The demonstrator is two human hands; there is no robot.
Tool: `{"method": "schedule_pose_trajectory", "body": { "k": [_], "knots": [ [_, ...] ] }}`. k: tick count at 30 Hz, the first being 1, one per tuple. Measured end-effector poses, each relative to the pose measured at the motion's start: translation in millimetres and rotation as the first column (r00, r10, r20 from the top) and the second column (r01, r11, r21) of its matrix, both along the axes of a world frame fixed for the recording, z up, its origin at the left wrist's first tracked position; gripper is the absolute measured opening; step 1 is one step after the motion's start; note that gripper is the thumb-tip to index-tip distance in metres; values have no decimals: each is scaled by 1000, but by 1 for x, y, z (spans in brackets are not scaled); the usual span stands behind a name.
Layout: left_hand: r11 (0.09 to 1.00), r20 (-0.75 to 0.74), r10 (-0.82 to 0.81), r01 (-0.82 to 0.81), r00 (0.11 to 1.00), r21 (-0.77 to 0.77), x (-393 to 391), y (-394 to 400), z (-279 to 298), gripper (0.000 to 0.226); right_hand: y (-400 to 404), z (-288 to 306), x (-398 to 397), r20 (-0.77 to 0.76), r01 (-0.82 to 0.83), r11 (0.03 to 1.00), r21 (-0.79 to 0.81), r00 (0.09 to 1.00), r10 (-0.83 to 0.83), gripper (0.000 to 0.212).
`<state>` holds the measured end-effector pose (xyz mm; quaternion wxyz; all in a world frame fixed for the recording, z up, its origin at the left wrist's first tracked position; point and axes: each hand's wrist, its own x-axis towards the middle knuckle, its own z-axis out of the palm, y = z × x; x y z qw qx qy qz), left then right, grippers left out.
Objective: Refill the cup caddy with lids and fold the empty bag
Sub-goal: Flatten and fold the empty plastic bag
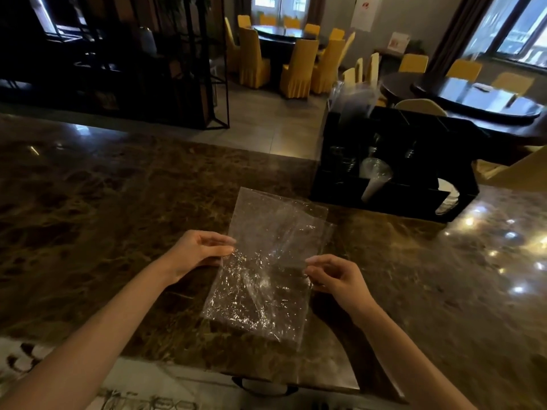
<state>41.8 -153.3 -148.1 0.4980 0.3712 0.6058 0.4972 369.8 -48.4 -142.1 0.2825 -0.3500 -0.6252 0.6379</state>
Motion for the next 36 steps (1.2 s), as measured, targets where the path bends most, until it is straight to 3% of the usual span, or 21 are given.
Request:
{"method": "schedule_pose_trajectory", "body": {
  "k": [5, 10, 15, 20, 26, 28, 33, 36],
  "knots": [
    [1000, -59, -27, 28, 998, 7, -3, 0, -4, 31, 3, -2, 4, 2, 17, 999, 43, 1000, -17, 23],
    [998, -171, -16, 25, 985, 52, 0, -1, -6, 23, 2, -7, 9, 40, 21, 995, 99, 999, -25, 14],
    [998, -269, 24, -6, 963, 66, 2, -4, -10, 14, 0, -9, 13, 58, 54, 991, 118, 996, -61, 43],
    [996, -32, -76, 77, 997, 34, 11, -4, -2, 30, 1, -10, 14, 23, 34, 999, 23, 999, -35, 35],
    [991, -20, -131, 131, 991, -13, 25, -1, 0, 46, 1, -5, 11, 63, -22, 996, -83, 998, 28, 29],
    [994, -49, -111, 111, 993, -14, 31, 1, -1, 51, 0, -4, 8, 45, -15, 990, -140, 999, 21, 37],
    [992, -30, -119, 119, 992, 29, 38, 4, 0, 51, -3, -3, -3, 120, 12, 981, -193, 993, 12, 83],
    [993, -34, -108, 109, 994, 47, 41, 5, 3, 49, -3, -2, -8, 127, 56, 978, -200, 991, -31, 80]
  ]
}}
